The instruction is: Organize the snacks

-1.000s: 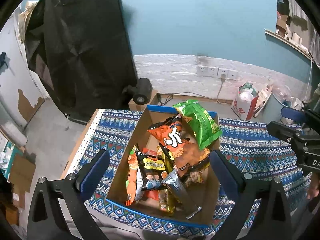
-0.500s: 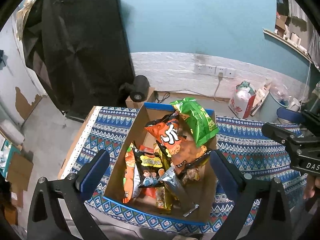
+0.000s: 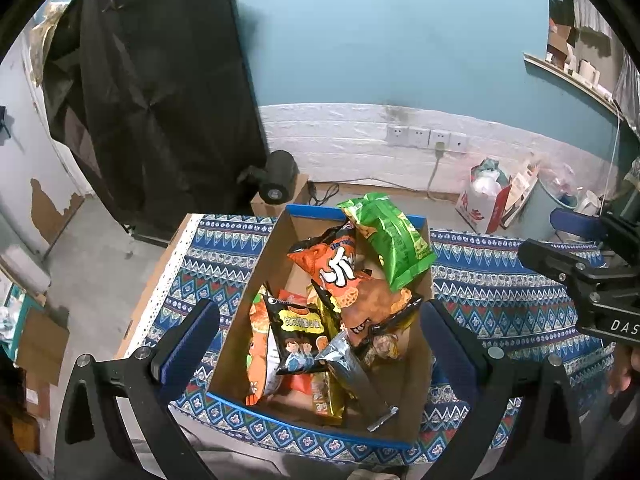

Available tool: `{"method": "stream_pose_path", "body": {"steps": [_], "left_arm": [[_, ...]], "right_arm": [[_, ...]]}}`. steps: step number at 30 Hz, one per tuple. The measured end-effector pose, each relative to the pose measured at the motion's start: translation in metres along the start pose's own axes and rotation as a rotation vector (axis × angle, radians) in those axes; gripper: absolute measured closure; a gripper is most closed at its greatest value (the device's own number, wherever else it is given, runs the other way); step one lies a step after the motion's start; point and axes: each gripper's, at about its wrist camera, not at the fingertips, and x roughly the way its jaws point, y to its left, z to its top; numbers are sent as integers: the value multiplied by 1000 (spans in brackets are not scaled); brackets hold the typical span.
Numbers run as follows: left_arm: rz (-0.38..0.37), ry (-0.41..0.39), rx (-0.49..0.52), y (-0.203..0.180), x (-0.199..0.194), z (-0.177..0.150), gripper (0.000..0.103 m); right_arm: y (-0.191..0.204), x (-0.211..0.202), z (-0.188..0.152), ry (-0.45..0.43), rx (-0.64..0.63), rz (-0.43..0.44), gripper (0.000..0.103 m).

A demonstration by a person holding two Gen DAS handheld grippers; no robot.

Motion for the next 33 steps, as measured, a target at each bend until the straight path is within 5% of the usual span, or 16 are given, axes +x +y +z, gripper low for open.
{"method": "stream_pose_path", "body": {"steps": [33], "left_arm": [[-4,20,-11,0,2,-1,2]], "right_arm": [[-2,1,0,10,-3,-2,27]]}}
